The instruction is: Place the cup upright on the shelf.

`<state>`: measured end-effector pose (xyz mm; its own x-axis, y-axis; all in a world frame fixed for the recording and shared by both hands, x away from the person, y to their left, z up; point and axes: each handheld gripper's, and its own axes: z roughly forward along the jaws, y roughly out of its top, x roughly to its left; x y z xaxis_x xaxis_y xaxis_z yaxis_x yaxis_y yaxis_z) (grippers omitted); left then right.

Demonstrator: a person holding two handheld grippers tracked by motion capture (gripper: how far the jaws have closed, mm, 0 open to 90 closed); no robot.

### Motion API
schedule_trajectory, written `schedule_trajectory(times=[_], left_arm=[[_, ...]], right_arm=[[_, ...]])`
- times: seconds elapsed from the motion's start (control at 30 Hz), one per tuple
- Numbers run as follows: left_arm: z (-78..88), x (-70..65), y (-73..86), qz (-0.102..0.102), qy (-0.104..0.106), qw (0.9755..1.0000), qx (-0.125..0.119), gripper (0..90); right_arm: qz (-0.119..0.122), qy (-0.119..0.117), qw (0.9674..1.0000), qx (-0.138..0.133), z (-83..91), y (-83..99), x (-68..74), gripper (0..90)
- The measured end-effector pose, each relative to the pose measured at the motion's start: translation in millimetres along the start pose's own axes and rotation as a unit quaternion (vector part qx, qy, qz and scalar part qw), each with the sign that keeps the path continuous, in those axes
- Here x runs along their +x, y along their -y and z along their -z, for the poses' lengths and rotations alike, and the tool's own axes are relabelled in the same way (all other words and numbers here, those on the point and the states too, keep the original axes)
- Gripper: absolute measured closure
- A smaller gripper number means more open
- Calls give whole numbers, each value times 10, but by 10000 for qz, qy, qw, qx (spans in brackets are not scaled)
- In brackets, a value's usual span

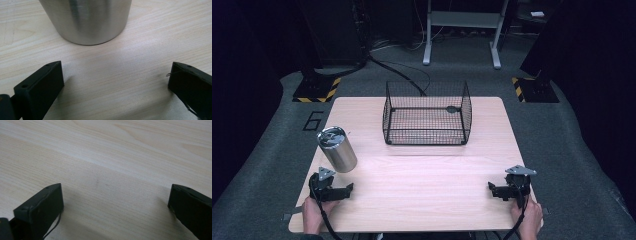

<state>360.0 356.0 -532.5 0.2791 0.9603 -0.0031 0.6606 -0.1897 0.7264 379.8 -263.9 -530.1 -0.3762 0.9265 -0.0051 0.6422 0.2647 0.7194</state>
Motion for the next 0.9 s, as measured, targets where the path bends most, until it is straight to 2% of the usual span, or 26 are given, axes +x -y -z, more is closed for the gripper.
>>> schedule_trajectory(times=[0.2,0.27,0.3,0.33,0.37,0.47,0.6,0.73,0.9], left_arm=[[-17,19,-17,-48,52,10000,-10,0],[-8,28,-26,-65,166,9998,49,1],[-15,31,-26,-50,197,9998,-21,1],[1,52,-41,-20,334,9994,-77,1],[16,62,-53,-49,363,9993,-48,1],[58,97,-97,-19,468,9988,-169,0],[125,159,-173,81,566,9975,-420,0],[190,218,-255,151,562,9965,-605,0],[261,263,-369,98,503,9957,-773,0]], right_arm=[[3,3,10000,0,0,0,1,0],[3,4,10000,-1,0,0,1,0],[2,4,10000,0,1,0,1,0],[0,5,10000,0,1,0,1,0],[0,5,10000,0,0,0,1,0],[-2,7,10000,0,1,0,2,0],[-1,8,10000,-2,0,0,2,0],[-3,7,10000,-2,0,0,2,0],[-1,8,10000,-2,0,0,2,0]])
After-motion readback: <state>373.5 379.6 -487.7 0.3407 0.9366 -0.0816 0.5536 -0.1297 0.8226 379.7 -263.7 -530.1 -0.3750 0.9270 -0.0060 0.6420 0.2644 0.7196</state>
